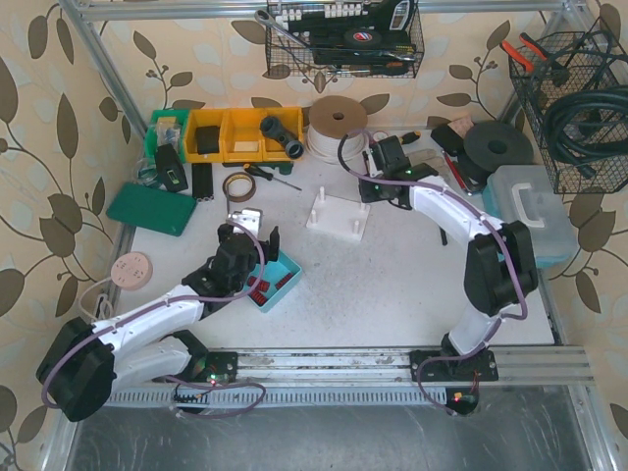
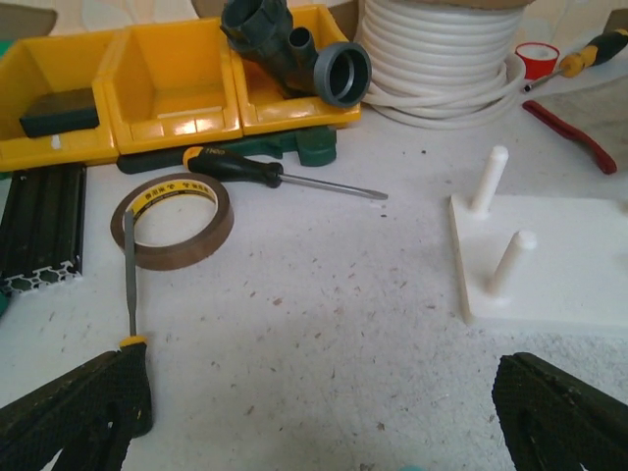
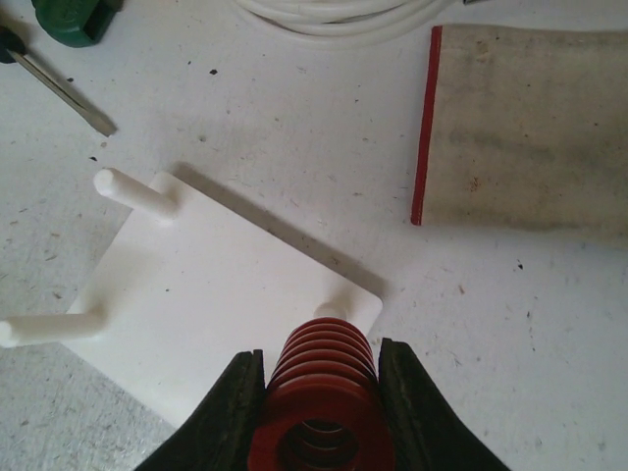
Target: Install the large spring
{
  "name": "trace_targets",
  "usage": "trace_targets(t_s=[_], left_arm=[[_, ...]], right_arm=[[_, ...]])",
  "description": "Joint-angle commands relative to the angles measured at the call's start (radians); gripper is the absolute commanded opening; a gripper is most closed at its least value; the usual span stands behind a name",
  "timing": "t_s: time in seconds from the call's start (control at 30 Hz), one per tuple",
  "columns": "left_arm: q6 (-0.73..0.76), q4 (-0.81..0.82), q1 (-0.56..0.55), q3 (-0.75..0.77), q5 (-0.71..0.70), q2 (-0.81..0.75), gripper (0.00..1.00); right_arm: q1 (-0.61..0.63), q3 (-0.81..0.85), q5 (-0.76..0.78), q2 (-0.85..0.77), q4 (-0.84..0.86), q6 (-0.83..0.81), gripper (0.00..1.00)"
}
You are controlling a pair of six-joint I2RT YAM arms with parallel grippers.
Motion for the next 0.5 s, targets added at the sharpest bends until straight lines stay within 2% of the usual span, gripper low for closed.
trace_targets(t_s=[0.0,0.47], left_arm=[[-0.023,-0.070,0.003,0.056,-0.036,-0.023,0.98],[-0.018,-0.044,0.003,0.045,-0.001,-0.017,0.98]], right_arm=[[-0.003,0.086,0.009,0.064,-0.007,-0.021,0.00],[-0.002,0.159,0.015,0.180,-0.052,-0.026,0.00]])
